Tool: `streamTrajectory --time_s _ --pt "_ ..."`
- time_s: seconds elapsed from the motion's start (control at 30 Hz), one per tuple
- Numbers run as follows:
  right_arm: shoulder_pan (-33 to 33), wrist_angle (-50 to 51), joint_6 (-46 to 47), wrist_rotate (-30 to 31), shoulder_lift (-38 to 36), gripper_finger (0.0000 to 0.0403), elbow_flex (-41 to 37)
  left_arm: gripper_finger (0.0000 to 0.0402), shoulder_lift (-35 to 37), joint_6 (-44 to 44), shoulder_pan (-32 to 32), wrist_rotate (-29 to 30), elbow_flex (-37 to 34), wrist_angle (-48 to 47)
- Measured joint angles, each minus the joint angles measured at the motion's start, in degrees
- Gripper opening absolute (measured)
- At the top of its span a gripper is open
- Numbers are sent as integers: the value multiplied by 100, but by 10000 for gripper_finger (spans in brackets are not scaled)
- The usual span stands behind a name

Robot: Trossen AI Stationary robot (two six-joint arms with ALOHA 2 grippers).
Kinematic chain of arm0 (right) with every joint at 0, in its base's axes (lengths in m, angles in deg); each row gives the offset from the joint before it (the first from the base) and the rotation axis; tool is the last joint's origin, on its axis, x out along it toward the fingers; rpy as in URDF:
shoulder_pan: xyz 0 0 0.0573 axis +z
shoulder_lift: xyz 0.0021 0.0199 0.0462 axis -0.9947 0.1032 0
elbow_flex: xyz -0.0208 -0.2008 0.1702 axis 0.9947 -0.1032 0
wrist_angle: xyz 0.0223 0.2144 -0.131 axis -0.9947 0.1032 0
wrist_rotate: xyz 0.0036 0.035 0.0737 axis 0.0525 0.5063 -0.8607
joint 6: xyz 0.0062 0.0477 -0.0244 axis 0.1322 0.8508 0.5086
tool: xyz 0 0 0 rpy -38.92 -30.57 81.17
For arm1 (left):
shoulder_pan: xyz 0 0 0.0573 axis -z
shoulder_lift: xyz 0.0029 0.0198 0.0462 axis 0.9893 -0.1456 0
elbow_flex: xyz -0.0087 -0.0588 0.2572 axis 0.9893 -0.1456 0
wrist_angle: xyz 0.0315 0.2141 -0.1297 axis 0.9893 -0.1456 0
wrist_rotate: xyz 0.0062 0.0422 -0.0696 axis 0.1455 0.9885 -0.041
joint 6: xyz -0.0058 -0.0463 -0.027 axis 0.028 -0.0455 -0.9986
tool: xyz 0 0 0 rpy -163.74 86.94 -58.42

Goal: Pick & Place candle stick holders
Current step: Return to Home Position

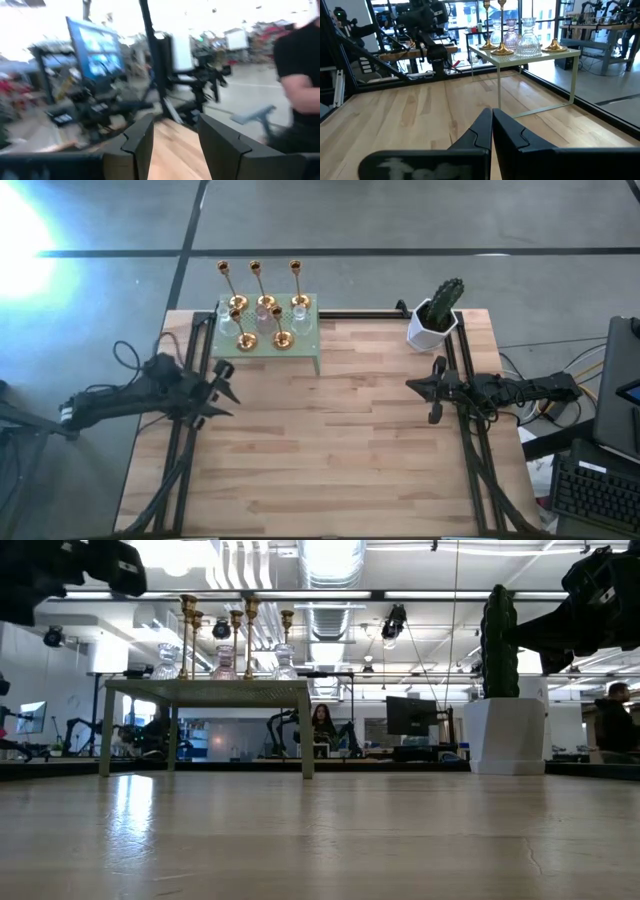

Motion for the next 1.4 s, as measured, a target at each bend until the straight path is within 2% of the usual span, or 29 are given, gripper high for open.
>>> streamTrajectory --time_s 0.1,0.37,0.53,0.7,1.0,1.13,1.4 --pt "-1 0 0 2 2 8 0 156 410 20 10 266 -245 25" --pt "-2 0 4 0 2 8 0 156 1383 61 19 335 -845 -249" --pt "-2 0 0 9 7 8 0 156 1422 103 24 595 -1024 -535" --pt "-1 -5 -2 10 24 8 0 156 1424 605 62 981 -1045 -1012" --pt "-1 -4 -2 13 33 8 0 156 1424 798 244 1317 -1130 -945" --pt "-2 -2 2 13 35 8 0 156 1424 827 741 2000 -1132 -997" --pt "-2 -2 0 13 35 8 0 156 1424 1457 2532 3475 -1136 -1152"
